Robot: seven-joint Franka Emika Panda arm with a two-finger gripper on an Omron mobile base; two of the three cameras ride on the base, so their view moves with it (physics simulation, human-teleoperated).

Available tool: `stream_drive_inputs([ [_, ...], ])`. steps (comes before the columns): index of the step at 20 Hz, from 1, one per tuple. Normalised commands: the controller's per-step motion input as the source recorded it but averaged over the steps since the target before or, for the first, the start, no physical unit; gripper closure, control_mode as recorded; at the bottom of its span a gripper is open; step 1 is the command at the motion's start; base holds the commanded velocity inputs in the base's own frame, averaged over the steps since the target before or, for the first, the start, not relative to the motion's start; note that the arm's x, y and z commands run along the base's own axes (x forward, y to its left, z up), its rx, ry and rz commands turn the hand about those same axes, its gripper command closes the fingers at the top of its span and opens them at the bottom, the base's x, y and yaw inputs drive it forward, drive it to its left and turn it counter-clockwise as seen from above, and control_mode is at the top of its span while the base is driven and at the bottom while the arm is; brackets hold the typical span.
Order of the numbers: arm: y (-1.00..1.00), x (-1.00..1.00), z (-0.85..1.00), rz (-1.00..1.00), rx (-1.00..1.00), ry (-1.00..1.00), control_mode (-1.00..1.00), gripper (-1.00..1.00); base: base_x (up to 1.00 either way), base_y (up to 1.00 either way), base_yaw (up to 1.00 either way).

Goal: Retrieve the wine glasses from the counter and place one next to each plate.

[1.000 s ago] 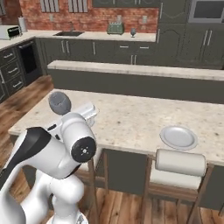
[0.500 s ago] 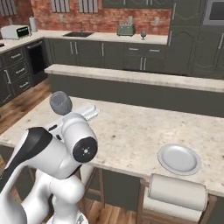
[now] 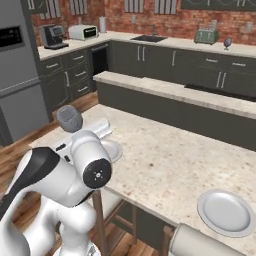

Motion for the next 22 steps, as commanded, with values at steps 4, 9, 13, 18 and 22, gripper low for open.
stream_drive_inputs([
  [4,-0.29,0.38,-0.27,0.21,0.01,0.08,-1.0,1.0,0.34,-0.23,0.21],
  [9,-0.32,0.36,-0.39,0.31,0.0,0.02,-1.0,1.0,0.0,0.0,0.0],
  [13,-0.27,0.29,-0.52,0.28,0.0,0.1,-1.0,1.0,0.0,0.0,0.0],
  [18,-0.14,0.37,-0.4,0.18,0.0,0.06,-1.0,1.0,0.0,0.0,0.0],
  [22,-0.03,0.5,-0.43,0.07,0.0,0.07,-1.0,1.0,0.0,0.0,0.0],
])
